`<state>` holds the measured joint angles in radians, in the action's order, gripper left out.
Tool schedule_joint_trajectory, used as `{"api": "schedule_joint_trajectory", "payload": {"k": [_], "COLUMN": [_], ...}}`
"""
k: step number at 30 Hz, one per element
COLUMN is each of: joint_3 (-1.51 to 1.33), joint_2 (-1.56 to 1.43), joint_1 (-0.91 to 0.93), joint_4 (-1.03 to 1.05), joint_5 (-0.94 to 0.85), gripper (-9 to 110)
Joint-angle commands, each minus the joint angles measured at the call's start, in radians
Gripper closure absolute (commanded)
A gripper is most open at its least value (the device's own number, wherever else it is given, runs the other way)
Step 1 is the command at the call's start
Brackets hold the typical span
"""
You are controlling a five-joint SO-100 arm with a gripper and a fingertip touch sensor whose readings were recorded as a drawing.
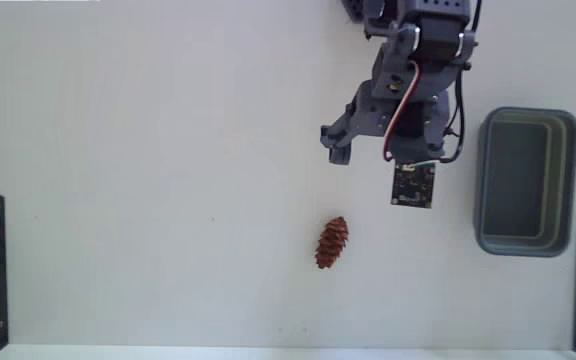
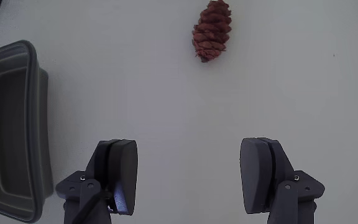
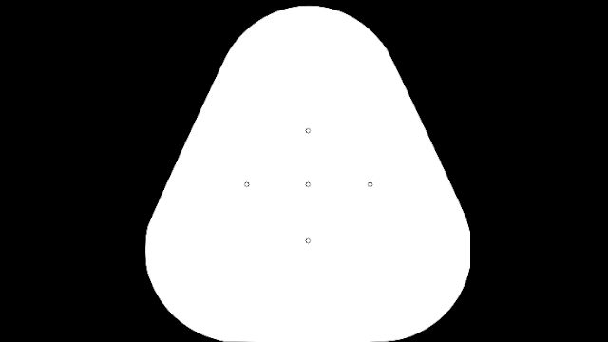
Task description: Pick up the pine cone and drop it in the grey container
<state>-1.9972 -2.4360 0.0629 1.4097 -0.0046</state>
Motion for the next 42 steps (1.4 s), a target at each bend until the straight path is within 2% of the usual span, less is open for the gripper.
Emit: {"api": "schedule_joint_trajectory", "payload": {"k": [1, 30, 42], "joint_3": [-0.002, -0.002, 0.026], "joint_2": [-0.044, -0.043, 0.116], "joint_1": [0.019, 0.034, 0.034], "joint_4": [0.021, 0.019, -0.111], "joint_5": [0.005, 0.005, 0.005], "gripper": [-9, -9, -9]}}
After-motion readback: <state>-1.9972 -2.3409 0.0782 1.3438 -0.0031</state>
